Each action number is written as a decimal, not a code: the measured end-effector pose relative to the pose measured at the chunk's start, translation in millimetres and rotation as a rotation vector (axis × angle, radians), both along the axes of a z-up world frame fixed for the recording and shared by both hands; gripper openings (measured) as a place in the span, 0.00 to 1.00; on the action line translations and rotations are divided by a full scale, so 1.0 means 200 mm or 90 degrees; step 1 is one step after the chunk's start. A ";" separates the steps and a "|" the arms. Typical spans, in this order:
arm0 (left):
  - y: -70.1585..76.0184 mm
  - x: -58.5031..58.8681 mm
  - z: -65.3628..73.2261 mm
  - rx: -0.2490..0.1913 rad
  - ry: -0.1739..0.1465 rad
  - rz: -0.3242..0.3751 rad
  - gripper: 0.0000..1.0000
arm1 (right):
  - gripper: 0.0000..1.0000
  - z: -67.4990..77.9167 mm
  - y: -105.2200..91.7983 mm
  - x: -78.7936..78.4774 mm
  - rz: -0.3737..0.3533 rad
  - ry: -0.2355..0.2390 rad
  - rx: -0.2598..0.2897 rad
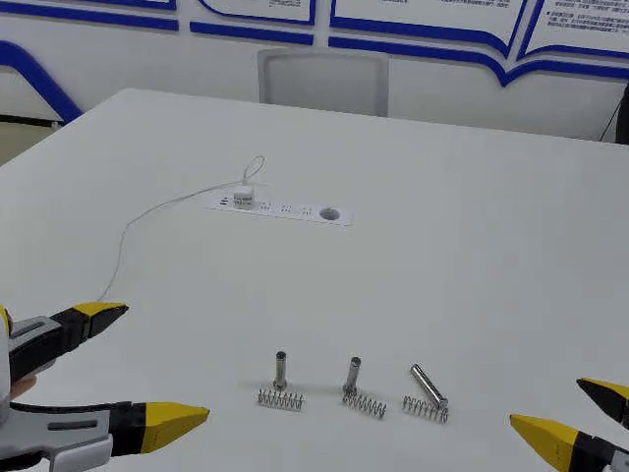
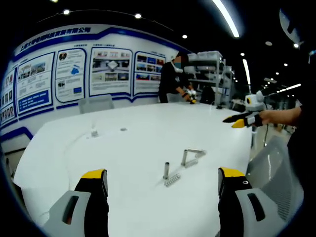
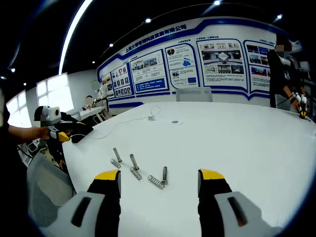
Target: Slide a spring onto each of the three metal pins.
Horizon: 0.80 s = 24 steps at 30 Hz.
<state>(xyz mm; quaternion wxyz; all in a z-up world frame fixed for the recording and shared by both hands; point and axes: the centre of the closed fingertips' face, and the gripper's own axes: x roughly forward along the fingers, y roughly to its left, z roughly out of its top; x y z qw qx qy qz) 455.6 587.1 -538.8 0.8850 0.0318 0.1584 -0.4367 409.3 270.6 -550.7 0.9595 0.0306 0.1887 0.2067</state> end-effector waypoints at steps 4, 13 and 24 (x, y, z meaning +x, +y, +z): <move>0.00 -0.01 -0.02 -0.003 0.002 0.004 0.94 | 0.63 -0.03 0.02 0.02 0.009 0.011 0.003; -0.03 -0.02 -0.08 -0.003 0.023 0.000 0.90 | 0.62 -0.07 0.05 0.05 0.021 0.027 -0.001; -0.07 -0.03 -0.12 -0.010 0.038 -0.002 0.86 | 0.53 -0.03 0.01 0.13 0.001 -0.002 -0.005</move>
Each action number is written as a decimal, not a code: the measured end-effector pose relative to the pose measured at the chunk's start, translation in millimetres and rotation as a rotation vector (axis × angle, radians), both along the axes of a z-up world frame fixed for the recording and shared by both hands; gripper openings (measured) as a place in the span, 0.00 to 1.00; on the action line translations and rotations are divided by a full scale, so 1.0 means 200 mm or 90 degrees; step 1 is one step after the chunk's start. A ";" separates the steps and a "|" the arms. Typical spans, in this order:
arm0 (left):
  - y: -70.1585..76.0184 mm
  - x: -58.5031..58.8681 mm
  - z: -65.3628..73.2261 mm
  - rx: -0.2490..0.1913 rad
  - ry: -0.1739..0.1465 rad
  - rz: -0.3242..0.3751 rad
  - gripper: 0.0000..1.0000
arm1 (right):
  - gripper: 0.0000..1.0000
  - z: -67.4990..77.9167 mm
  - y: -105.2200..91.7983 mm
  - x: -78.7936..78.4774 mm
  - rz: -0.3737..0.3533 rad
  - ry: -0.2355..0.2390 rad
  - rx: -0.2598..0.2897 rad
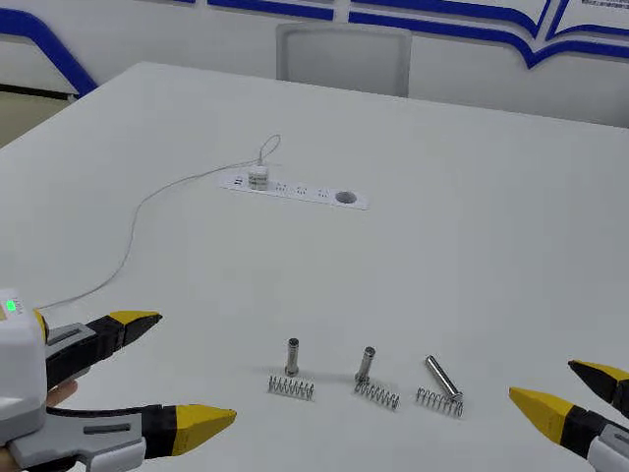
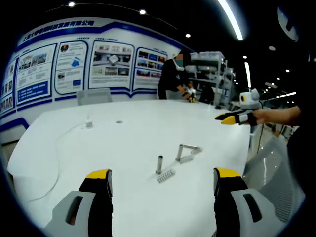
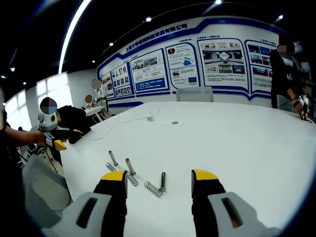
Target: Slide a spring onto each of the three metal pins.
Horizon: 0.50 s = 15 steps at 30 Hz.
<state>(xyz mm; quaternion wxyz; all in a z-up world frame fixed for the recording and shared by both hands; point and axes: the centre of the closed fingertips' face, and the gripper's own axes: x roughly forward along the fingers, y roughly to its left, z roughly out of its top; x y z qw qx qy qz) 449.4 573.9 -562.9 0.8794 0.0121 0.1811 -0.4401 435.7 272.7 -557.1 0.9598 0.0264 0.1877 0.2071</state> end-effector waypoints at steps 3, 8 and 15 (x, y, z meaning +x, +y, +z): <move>0.00 -0.01 -0.02 0.004 0.004 0.001 0.86 | 0.53 -0.01 0.00 0.02 0.003 0.006 -0.002; 0.01 -0.01 -0.03 0.013 0.009 0.000 0.86 | 0.52 -0.03 0.03 0.05 0.014 0.012 -0.008; 0.02 0.01 -0.03 0.005 0.007 0.016 0.82 | 0.44 -0.06 0.08 0.10 0.035 0.018 -0.008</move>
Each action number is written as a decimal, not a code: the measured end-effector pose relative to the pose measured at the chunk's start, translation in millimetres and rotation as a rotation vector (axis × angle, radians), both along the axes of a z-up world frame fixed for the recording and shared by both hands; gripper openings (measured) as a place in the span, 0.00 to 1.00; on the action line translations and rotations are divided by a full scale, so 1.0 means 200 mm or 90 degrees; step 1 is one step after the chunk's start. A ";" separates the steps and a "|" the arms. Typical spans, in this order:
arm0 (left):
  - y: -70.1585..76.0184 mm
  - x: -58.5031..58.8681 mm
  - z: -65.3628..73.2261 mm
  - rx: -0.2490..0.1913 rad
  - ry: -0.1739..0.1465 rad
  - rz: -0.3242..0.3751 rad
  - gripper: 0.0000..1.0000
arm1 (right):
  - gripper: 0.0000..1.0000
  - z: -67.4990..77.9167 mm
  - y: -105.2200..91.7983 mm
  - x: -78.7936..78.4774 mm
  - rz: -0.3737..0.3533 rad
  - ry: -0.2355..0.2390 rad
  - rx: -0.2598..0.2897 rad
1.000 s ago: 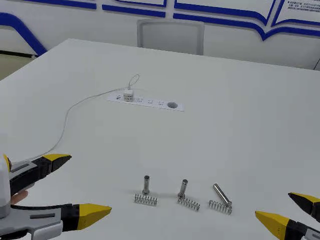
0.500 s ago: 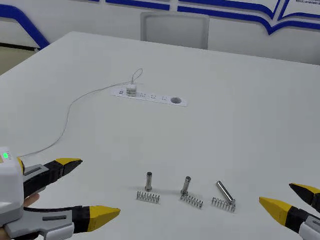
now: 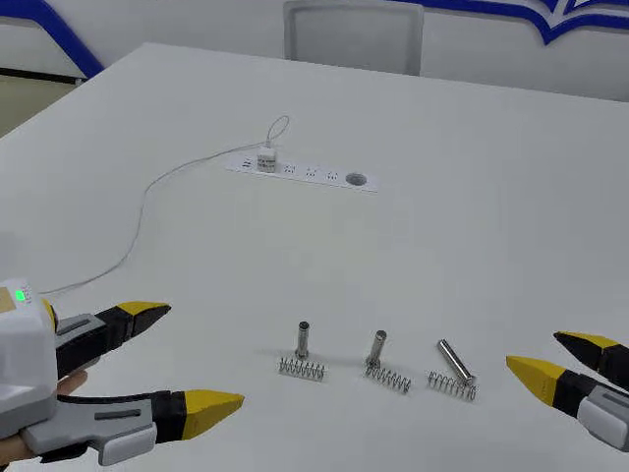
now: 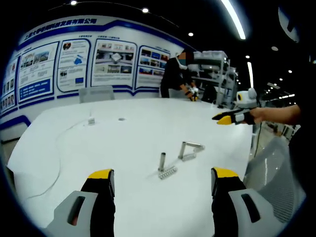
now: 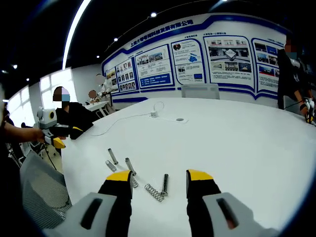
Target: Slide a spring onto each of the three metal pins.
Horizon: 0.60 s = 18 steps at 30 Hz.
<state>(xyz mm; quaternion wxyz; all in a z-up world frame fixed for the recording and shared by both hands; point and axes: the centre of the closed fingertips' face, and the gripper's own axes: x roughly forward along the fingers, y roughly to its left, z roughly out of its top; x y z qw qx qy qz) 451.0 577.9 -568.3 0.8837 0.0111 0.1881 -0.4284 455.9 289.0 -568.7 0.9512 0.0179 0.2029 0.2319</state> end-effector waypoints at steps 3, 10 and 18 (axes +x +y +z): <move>0.00 0.00 -0.01 0.006 0.004 0.000 0.82 | 0.43 -0.02 0.01 0.02 0.007 0.007 -0.007; 0.00 0.00 -0.04 0.022 0.010 -0.005 0.81 | 0.40 -0.03 0.03 0.08 0.014 0.011 -0.008; -0.01 0.01 -0.07 0.029 0.018 -0.007 0.80 | 0.37 -0.09 0.05 0.13 0.028 0.025 -0.028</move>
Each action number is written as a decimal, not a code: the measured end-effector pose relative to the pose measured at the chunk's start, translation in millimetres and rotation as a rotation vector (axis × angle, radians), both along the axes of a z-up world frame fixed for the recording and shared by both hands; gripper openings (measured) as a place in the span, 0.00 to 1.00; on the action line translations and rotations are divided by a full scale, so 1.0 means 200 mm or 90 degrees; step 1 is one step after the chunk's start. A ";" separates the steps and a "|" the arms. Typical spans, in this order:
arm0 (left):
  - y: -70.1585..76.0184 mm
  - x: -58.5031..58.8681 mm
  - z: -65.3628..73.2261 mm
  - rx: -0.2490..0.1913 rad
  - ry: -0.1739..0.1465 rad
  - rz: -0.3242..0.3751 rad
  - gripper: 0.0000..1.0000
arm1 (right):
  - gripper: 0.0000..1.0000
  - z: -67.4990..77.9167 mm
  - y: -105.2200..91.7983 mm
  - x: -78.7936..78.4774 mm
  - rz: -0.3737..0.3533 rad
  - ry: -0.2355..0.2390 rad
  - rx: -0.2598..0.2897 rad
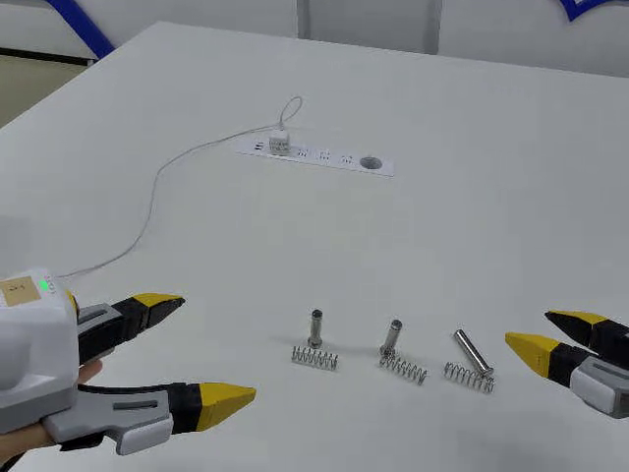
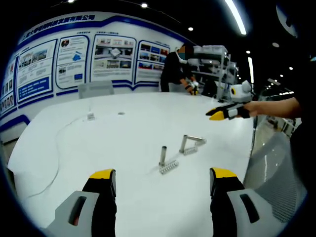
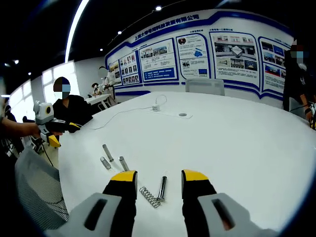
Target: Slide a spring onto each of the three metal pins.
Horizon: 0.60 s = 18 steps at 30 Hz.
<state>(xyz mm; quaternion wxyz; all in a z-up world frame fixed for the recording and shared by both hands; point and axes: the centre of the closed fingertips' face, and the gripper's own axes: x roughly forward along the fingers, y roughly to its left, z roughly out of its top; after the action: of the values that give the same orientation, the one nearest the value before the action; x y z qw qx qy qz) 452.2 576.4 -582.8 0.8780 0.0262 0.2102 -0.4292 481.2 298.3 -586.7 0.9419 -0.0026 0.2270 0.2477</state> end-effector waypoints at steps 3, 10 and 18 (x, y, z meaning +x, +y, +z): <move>-0.01 -0.01 -0.02 0.001 0.005 -0.002 0.79 | 0.36 -0.04 0.02 0.03 0.002 0.014 -0.002; -0.02 -0.02 -0.03 0.004 0.014 -0.003 0.79 | 0.33 -0.15 0.08 0.10 0.025 0.053 -0.023; -0.01 -0.02 -0.05 0.012 0.016 0.008 0.80 | 0.31 -0.29 0.12 0.15 0.038 0.100 -0.045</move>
<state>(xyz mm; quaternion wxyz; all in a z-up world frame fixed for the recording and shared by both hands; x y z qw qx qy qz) 448.0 574.7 -592.4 0.8779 0.0276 0.2251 -0.4218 510.3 321.8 -644.2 0.9128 -0.0233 0.3083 0.2670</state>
